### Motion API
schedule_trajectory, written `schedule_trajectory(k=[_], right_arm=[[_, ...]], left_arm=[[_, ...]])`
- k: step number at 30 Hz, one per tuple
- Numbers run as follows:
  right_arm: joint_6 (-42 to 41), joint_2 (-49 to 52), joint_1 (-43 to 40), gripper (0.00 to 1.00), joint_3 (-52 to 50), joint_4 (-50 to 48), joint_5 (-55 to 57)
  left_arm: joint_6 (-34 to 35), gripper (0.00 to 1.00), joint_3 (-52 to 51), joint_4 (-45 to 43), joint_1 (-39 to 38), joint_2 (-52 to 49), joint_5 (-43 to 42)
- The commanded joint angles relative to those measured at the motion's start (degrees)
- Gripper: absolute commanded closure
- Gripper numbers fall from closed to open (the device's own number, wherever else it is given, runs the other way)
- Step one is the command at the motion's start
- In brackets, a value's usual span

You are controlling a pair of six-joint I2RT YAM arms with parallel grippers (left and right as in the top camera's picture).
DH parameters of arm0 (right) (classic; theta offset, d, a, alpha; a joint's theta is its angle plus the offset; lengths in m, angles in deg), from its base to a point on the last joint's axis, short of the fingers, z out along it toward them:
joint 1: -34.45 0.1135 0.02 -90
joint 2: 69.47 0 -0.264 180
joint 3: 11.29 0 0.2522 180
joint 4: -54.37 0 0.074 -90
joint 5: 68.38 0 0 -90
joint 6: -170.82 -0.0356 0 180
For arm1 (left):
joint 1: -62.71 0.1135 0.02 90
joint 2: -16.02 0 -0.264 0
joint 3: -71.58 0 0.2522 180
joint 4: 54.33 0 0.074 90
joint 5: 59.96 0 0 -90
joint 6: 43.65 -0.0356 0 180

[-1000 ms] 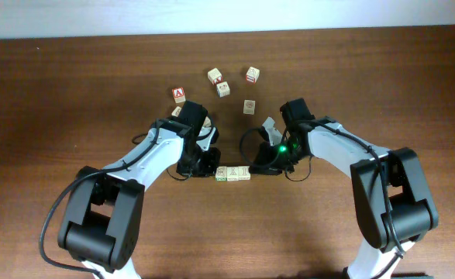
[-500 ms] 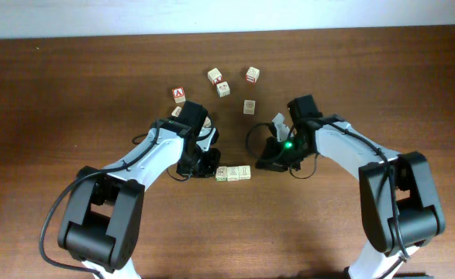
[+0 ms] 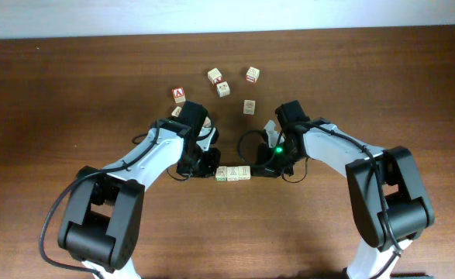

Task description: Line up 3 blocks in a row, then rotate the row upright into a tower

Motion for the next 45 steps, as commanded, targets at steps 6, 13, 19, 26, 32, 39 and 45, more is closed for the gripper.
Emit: schedule_trajectory(k=[6, 13, 19, 26, 32, 39, 45], right_arm=[[9.3, -1.1, 0.5, 0.96, 0.8, 0.1, -6.8], [9.8, -1.6, 6.2, 0.96, 6.7, 2.1, -6.6], [8.7, -1.6, 8.5, 0.96, 11.0, 4.2, -6.6], [6.8, -1.6, 10.8, 0.96, 11.0, 3.9, -3.7], [5.4, -1.6, 11.3, 0.96, 11.0, 3.9, -2.5], [4.7, -1.6, 11.5, 0.96, 11.0, 5.1, -0.9], [4.7, -1.6, 11.5, 0.96, 11.9, 5.6, -1.0]], left_arm=[[0.8, 1.00, -0.5, -0.2, -0.3, -0.7, -1.1], [0.8, 1.00, -0.5, -0.2, -0.3, -0.7, -1.1], [0.8, 1.00, -0.5, -0.4, -0.3, -0.7, -1.1], [0.8, 1.00, -0.5, -0.4, -0.3, -0.7, -1.1], [0.8, 1.00, -0.5, -0.4, -0.3, -0.7, -1.1], [0.7, 1.00, -0.5, -0.4, 1.9, -0.7, 3.7], [-0.2, 1.00, -0.4, -1.0, 12.0, -0.7, 3.4]])
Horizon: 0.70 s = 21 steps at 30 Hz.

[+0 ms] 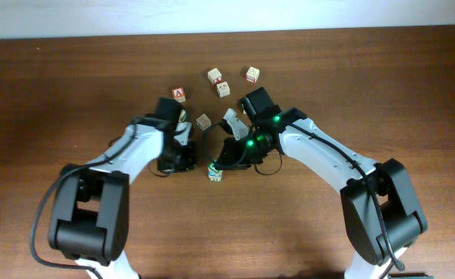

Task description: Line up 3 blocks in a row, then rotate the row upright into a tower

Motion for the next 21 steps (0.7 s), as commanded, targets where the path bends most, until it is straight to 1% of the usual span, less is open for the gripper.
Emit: schedule_trajectory(k=[1, 4, 6, 9, 10, 12, 14, 15, 16, 19, 21], right_arm=[[0.1, 0.9, 0.6, 0.96, 1.2, 1.9, 4.9], [1.4, 0.9, 0.6, 0.95, 4.2, 4.8, 5.2], [1.6, 0.9, 0.6, 0.90, 5.6, 5.6, 5.3], [1.6, 0.9, 0.6, 0.86, 7.4, 7.3, 5.4], [1.7, 0.7, 0.6, 0.84, 8.5, 8.1, 5.8], [1.7, -0.2, 0.6, 0.84, 8.8, 9.6, 9.5], [1.0, -0.7, 0.6, 0.85, 8.8, 12.5, 14.7], [-1.2, -0.6, 0.6, 0.90, 8.8, 14.1, 18.8], [-3.0, -0.4, 0.8, 0.92, 8.7, 15.0, 22.5], [-3.5, 0.3, 2.1, 0.96, 8.1, 14.1, 23.5], [-3.9, 0.8, 3.3, 0.96, 8.0, 13.7, 23.6]], left_arm=[[-2.2, 1.00, 0.5, -0.2, 3.9, -0.1, -0.5], [-3.1, 1.00, 0.5, -0.2, 4.1, -0.1, -1.2], [-3.1, 1.00, 0.5, -0.2, 4.1, -0.1, -1.2], [-3.5, 1.00, 0.5, -0.3, 4.1, -0.1, -1.3], [-4.9, 1.00, 0.6, -0.3, 4.1, -0.1, -1.8], [-8.2, 1.00, 1.0, -0.3, 4.1, -0.1, -4.9], [-12.6, 1.00, 1.8, -0.3, 4.1, 0.0, -8.9], [-13.9, 1.00, 2.0, -0.3, 4.0, 0.0, -9.3], [-14.2, 1.00, 2.1, -0.3, 4.1, 0.0, -9.2], [-15.1, 1.00, 2.1, -0.4, 4.0, 0.0, -9.2], [-15.3, 1.00, 2.1, -0.4, 4.0, 0.0, -9.3]])
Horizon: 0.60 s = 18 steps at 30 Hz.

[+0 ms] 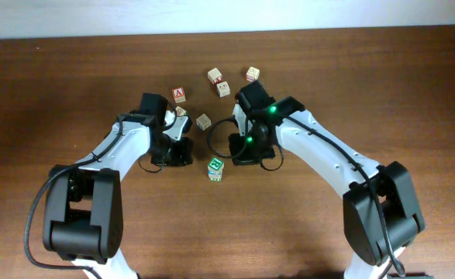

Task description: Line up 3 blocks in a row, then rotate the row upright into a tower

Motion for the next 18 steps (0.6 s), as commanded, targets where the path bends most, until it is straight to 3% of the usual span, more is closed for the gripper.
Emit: schedule_trajectory(k=[1, 18], right_arm=[[-1.1, 0.6, 2.7, 0.96, 0.1, -0.6, 2.3], [-2.2, 0.7, 3.7, 0.96, 0.0, -6.3, 2.0]], left_arm=[[-2.0, 1.00, 1.1, -0.2, 0.0, 0.0, -1.4], [-2.0, 1.00, 1.1, -0.1, -0.1, 0.0, -1.4]])
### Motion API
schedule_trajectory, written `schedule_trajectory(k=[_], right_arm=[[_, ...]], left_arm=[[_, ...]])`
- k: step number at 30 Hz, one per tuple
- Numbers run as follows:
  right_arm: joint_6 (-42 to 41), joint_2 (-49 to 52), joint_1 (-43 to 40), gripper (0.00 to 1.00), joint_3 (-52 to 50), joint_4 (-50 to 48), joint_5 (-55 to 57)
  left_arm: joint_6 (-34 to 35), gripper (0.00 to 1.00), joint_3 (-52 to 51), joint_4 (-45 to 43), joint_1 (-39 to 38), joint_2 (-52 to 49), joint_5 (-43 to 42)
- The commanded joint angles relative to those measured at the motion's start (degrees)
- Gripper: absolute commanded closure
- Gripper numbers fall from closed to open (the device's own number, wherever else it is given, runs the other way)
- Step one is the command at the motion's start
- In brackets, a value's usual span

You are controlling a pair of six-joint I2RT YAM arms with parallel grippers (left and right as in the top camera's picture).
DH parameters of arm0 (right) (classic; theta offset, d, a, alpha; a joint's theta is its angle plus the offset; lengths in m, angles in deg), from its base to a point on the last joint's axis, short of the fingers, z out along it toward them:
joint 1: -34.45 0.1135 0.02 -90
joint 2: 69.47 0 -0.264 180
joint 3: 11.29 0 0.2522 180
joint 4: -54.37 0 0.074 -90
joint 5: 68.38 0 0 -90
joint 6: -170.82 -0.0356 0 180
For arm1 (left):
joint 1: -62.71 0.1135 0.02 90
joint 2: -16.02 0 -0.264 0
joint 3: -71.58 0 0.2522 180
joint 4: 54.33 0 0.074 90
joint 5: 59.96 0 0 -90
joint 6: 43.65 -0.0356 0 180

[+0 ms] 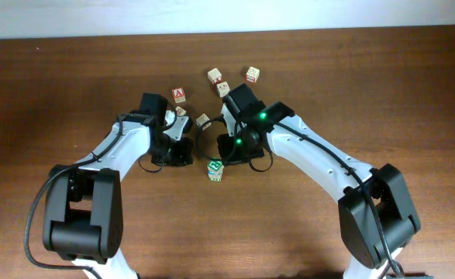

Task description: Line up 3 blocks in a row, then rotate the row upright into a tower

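Observation:
A short stack of wooden blocks with a green letter on top (215, 169) stands in the middle of the table. My right gripper (229, 149) is low, just up and right of the stack, close to its top edge; its dark body hides the fingers. My left gripper (182, 152) rests to the stack's left with a gap between them, its fingers also lost in dark shapes. How many blocks the stack holds cannot be told from above.
Loose blocks lie behind the arms: a red-lettered one (179, 94), a plain one (203, 120), one by the left wrist (183, 112), two together (218, 81), and one at the back right (252, 74). Cables loop beside both grippers.
My right gripper has shifted left and a little toward the stack, and now sits right beside it. The left arm and the stack have not moved.
At first three blocks lay in a flat row between my two grippers, one at each end. Then the row was gone and a single footprint with a green top stood under the right gripper, the left one drawn back. Both grippers then stood clear of it.

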Motion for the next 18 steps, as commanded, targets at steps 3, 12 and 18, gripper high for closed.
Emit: schedule_trajectory(k=[3, 12, 18], right_arm=[[-0.2, 1.0, 0.2, 0.96, 0.1, -0.5, 0.5], [4.8, -9.5, -7.3, 0.95, 6.4, 8.9, 3.4], [6.2, -25.7, -14.1, 0.91, 7.3, 17.3, 7.0]], left_arm=[[-1.1, 1.00, 1.0, -0.2, -0.1, 0.0, -1.0], [-3.3, 0.98, 7.9, 3.6, 0.6, 1.4, -0.2], [-3.3, 0.40, 18.8, 12.0, 0.6, 10.1, 14.5]])
